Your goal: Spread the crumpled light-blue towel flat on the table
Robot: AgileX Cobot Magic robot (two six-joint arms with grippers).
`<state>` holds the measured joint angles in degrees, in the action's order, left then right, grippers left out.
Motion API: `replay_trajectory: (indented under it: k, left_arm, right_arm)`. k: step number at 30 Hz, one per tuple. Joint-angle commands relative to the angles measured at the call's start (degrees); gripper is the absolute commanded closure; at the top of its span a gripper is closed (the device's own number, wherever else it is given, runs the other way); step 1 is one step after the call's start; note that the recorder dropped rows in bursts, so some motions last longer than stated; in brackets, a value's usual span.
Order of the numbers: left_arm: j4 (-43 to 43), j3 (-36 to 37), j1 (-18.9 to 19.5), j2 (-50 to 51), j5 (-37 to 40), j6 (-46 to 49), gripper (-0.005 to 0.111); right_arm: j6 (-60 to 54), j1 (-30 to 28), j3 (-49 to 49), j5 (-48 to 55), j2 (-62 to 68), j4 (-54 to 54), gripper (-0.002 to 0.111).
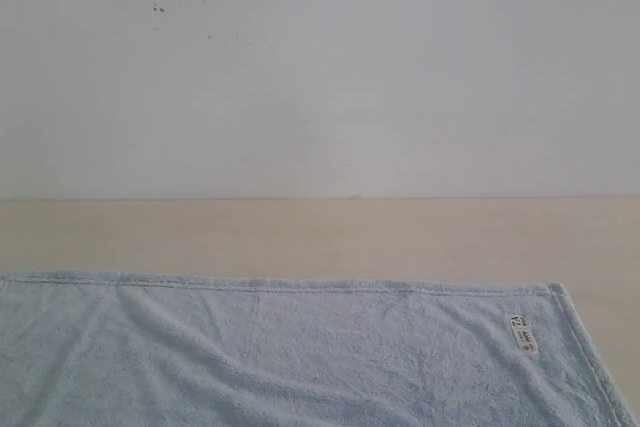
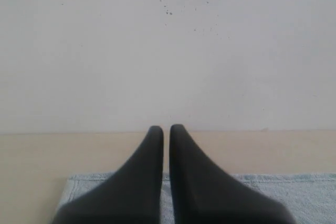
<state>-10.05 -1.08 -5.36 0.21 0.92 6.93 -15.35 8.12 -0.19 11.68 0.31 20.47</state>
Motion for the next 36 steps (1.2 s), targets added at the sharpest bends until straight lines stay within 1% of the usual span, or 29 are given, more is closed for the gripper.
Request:
replay_trajectory:
  k: [1, 6, 12, 18, 36]
  left_arm:
    - [1.5, 0.1, 0.1, -0.2, -0.9, -1.8, 0.102]
    - [5.1, 1.1, 0.1, -0.2, -5.9, -6.1, 0.102]
    - [5.1, 1.1, 0.1, -0.2, -4.9, -6.9, 0.102]
    - [5.1, 1.1, 0.1, -0.2, -1.3, -6.9, 0.102]
    - [5.1, 1.1, 0.1, -0.2, -0.2, -6.9, 0.102]
  right_arm:
    - [0.0, -0.1, 0.2, -0.6, -0.3, -0.1, 0.108]
    - [0.0, -0.1, 0.2, -0.6, -0.3, -0.1, 0.108]
    - [0.0, -0.1, 0.2, -0.6, -0.3, -0.1, 0.108]
    - [0.0, -0.1, 0.2, -0.6, -0.3, -0.1, 0.108]
    - [0.0, -0.1, 0.2, -0.6, -0.3, -0.1, 0.108]
